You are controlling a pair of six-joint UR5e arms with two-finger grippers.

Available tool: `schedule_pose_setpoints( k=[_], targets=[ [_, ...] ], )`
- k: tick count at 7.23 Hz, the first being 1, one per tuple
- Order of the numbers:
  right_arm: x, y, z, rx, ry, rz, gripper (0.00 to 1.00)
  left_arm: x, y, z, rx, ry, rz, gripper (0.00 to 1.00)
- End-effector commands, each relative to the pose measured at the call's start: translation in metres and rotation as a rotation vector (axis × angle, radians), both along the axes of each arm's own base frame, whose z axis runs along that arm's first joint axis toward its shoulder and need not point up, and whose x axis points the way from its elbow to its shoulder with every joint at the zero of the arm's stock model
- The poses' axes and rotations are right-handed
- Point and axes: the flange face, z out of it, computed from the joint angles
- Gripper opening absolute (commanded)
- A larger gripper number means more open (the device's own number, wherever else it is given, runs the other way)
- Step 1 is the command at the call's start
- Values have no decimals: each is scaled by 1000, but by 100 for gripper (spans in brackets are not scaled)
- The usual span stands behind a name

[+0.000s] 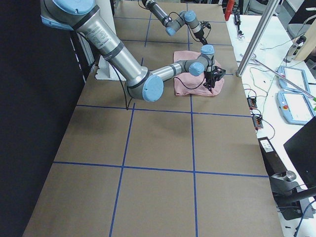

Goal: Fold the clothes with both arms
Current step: 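Release the hem at the collar and raise both grippers away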

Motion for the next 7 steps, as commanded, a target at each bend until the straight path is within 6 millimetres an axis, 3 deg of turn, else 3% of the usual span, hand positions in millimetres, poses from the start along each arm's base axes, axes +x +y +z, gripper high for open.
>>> schedule_pose_setpoints(
  k=[1,2,4,5,6,7],
  targets=[
    [22,3,-33,35,-64,-4,55,-54,15,-8,1,121,82,47],
    [38,30,-20,24,-106,-33,62,-79,28,-8,-5,160,112,47],
    [37,170,27,34,-151,-135,65,-83,34,-5,-12,169,118,48],
    [30,193,25,8,-174,-106,70,-83,35,0,-16,165,118,48],
    [4,213,30,-27,-168,-35,71,-83,36,2,-20,164,119,48],
    [-4,219,31,-3,-148,-15,70,-83,36,2,-20,164,117,49]
  ],
)
